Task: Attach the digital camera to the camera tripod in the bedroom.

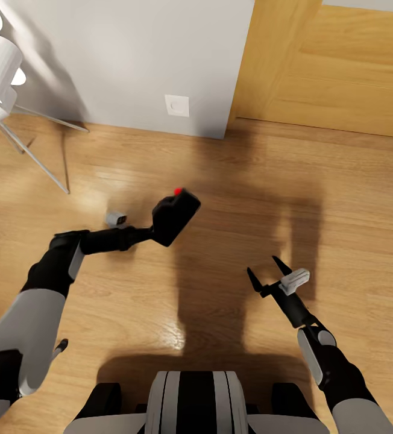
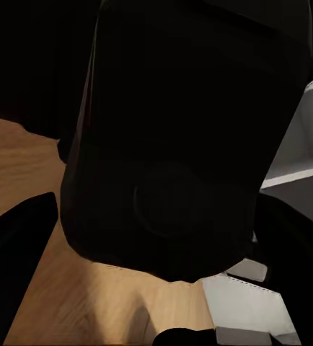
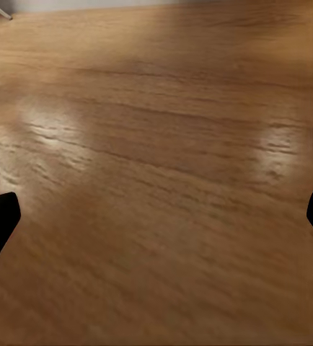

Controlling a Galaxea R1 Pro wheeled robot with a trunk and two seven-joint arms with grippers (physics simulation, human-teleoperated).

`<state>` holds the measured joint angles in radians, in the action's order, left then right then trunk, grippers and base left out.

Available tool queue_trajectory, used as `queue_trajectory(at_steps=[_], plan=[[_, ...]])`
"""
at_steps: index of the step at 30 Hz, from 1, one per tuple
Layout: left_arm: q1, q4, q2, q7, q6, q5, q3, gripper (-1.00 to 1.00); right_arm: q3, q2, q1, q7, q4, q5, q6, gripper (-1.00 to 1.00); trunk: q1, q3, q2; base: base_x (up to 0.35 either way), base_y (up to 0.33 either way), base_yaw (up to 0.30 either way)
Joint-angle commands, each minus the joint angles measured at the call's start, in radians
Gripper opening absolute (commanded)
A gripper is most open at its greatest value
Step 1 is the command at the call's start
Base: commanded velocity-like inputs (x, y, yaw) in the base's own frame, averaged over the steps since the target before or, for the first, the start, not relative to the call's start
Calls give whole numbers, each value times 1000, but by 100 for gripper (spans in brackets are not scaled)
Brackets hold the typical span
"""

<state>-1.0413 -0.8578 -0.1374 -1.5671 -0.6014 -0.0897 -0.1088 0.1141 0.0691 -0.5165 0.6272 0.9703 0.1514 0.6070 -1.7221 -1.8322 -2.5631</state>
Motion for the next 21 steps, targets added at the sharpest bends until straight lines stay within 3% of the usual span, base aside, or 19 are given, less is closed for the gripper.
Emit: queue_trajectory(at_steps=[1,5,8,10,13,21], plan=[[0,12,-1,-4,-10,-7,-1,-100,15,0,0,10,0,14,0,100,0,0,0,0,0,0],[0,24,-10,-4,-11,-14,-5,-100,41,0,0,9,-1,33,1,100,0,0,0,0,0,0],[0,25,-32,-4,-15,-18,-17,-100,53,0,0,9,-1,52,1,100,2,11,1,0,0,0],[0,25,-33,-4,-15,-20,-17,-100,54,0,0,9,-1,52,1,100,2,19,1,0,0,0],[0,21,-11,-4,-16,-22,-12,-100,54,-1,0,9,-1,54,0,100,4,31,2,0,0,0],[0,20,4,-4,-19,-23,-10,-100,53,-4,0,2,-1,54,-2,100,7,61,4,0,0,0]])
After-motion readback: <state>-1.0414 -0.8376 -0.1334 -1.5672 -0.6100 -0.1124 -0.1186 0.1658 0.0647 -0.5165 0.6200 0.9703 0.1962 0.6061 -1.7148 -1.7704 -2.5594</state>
